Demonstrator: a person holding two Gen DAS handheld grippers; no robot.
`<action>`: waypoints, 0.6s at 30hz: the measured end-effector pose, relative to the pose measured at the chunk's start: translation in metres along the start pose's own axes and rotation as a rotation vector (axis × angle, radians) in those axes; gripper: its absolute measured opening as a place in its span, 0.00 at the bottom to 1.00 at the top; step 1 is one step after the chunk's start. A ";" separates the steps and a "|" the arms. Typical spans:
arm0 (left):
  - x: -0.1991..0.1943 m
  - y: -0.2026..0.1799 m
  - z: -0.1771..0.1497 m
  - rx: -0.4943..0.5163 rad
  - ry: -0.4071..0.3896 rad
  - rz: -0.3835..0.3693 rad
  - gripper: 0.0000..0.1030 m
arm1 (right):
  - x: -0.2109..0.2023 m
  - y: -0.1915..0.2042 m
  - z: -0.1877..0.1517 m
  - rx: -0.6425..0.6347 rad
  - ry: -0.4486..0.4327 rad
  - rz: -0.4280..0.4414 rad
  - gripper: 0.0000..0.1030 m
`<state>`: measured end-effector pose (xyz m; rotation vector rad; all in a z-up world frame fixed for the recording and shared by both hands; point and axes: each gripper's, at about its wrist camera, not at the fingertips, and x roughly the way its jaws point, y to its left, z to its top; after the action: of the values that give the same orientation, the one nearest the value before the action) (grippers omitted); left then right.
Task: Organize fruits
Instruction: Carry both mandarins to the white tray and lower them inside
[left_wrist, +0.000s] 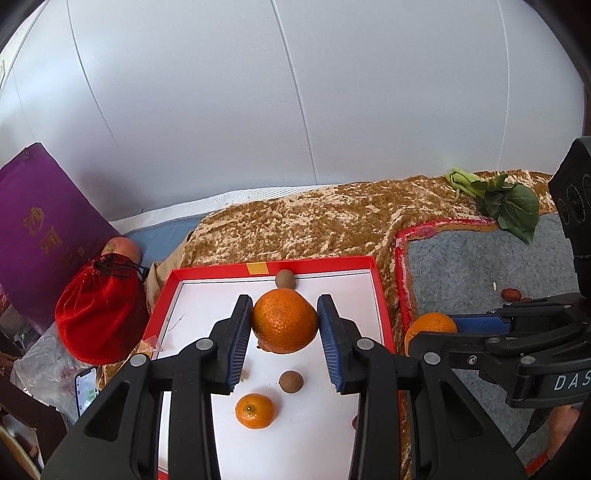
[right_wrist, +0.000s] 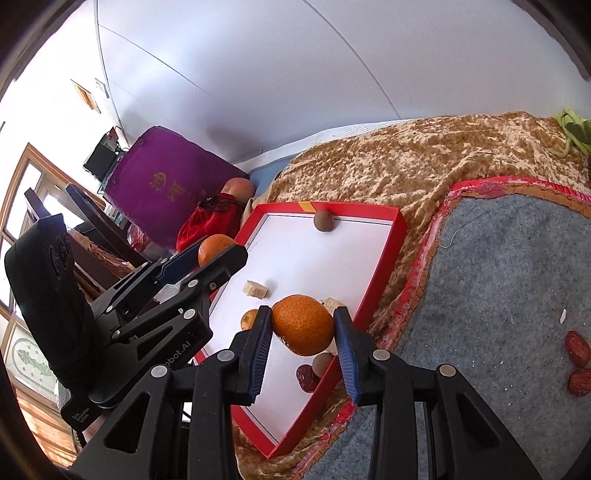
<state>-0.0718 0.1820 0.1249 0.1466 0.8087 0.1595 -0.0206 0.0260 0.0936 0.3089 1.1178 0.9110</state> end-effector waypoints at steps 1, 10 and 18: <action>0.000 0.000 0.000 0.001 0.000 -0.001 0.33 | 0.000 0.000 0.000 -0.001 -0.003 -0.002 0.33; 0.001 0.003 -0.001 -0.005 0.008 0.006 0.33 | 0.000 0.002 -0.002 -0.010 -0.009 -0.008 0.33; 0.004 0.007 -0.003 -0.010 0.021 0.017 0.33 | 0.009 0.005 -0.006 -0.019 0.010 -0.008 0.33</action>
<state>-0.0720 0.1898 0.1217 0.1424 0.8277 0.1812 -0.0274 0.0346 0.0884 0.2841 1.1181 0.9169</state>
